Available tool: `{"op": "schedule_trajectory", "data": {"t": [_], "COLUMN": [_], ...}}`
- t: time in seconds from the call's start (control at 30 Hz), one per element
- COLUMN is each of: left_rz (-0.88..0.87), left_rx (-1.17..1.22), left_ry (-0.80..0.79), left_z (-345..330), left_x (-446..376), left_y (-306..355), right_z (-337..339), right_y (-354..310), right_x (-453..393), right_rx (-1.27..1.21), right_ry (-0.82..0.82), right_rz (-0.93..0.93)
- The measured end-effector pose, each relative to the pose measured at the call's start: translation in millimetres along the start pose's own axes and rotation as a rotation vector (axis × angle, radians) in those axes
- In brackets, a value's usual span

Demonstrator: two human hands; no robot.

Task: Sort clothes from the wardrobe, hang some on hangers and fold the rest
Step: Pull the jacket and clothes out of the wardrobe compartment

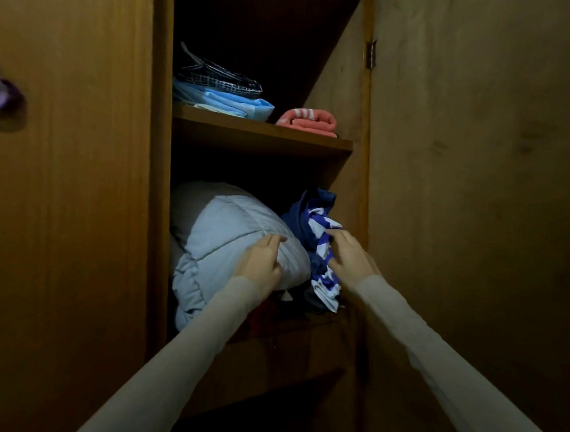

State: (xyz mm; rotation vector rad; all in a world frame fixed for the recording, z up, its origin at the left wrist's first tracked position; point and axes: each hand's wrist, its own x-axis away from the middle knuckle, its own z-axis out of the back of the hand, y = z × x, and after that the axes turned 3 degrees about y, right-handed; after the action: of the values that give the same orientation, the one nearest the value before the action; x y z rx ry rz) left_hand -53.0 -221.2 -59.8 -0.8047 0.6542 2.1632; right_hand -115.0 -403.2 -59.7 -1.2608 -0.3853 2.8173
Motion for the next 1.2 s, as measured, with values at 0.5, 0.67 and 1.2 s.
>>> {"op": "schedule_trajectory", "data": {"t": [0.5,0.67,1.2], "left_rz": [0.450,0.574,0.398], "left_rx": [-0.303,-0.404,-0.550], "left_ry": [0.175,0.189,0.437], "left_z": [-22.0,-42.1,-48.8], "left_x": [-103.3,-114.6,-77.3], "left_y": [-91.1,-101.6,-82.5], "right_z": [-116.8,-145.2,-164.3], "right_y": [-19.2,-23.4,-12.4], "right_x": [-156.0,-197.2,-165.4], "right_rx": [-0.224,-0.320,-0.393], "right_ry": [-0.089,-0.179,0.267], "right_rz": [-0.007,-0.069,0.037]}}
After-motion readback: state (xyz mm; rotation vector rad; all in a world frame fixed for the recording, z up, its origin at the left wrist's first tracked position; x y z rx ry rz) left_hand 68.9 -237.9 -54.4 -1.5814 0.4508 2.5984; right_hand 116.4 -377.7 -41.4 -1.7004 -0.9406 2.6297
